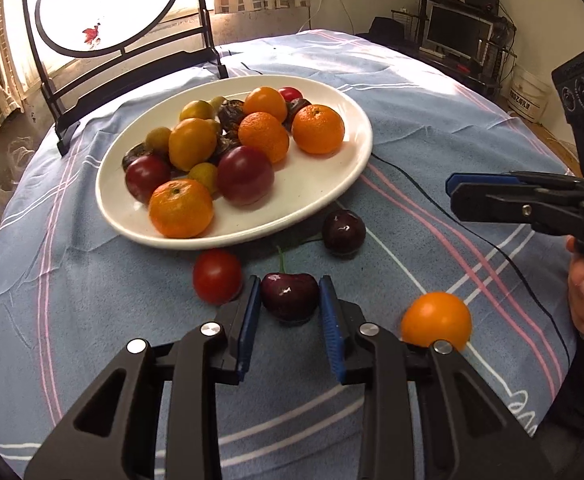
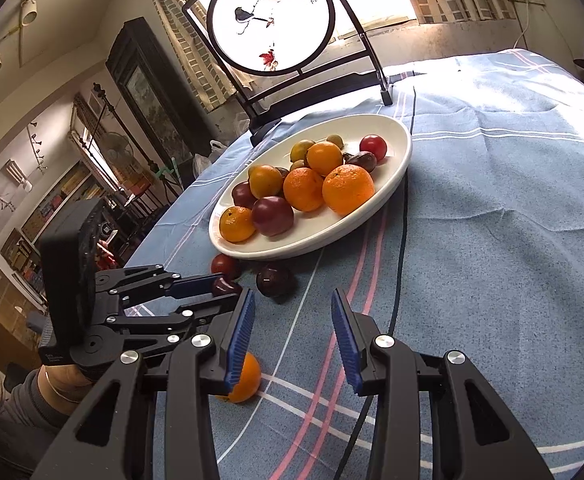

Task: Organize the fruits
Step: 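Grasp a dark red cherry with the left tool while the right tool grasps an orange, then lower the cherry and orange onto the white plate and open both tools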

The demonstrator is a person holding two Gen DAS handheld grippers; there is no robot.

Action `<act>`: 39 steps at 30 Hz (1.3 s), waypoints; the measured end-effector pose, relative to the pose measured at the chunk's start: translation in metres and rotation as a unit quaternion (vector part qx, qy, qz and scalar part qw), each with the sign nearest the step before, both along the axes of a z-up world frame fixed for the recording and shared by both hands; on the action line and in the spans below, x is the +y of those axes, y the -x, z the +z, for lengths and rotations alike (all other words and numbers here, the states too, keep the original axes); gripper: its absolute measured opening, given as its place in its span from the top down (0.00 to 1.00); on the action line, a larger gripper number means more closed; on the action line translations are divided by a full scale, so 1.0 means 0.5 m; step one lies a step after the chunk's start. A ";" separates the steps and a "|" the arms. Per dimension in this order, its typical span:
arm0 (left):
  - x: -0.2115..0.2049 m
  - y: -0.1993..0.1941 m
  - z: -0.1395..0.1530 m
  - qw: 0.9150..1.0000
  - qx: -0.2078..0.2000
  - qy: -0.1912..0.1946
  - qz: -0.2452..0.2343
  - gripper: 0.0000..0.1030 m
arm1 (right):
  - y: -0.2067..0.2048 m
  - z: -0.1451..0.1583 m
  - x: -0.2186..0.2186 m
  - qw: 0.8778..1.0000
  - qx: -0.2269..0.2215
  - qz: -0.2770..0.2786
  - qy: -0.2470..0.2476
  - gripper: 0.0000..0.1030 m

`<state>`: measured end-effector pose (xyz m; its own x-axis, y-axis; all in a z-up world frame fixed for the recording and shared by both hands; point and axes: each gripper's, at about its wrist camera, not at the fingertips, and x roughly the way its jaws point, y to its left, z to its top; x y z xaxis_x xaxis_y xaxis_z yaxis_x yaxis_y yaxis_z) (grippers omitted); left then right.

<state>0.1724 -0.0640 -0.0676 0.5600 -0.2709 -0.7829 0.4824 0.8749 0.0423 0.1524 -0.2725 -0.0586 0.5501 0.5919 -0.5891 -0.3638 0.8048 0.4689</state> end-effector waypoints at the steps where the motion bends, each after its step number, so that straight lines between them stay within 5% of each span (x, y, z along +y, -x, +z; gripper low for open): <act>1: 0.013 0.011 0.008 1.000 -0.003 0.006 0.003 0.72 | 0.002 0.001 0.006 1.000 -0.002 0.005 0.006 0.61; 5: 0.056 0.050 0.036 1.000 -0.019 0.017 0.014 0.72 | 0.030 0.006 0.061 0.996 -0.020 0.051 0.070 0.60; 9: 0.081 0.071 0.038 0.999 -0.022 0.020 0.020 0.72 | 0.068 0.001 0.115 0.986 -0.031 0.095 0.132 0.42; 13: 0.095 0.075 0.035 0.999 -0.020 0.034 0.027 0.72 | 0.068 -0.016 0.144 0.980 -0.015 0.110 0.164 0.43; 17: 0.098 0.083 0.040 0.998 -0.025 0.044 0.024 0.72 | 0.075 -0.027 0.163 0.977 -0.008 0.121 0.175 0.64; 39: 0.102 0.095 0.038 0.997 -0.033 0.058 0.044 0.72 | 0.075 -0.010 0.102 0.991 -0.009 0.075 0.110 0.64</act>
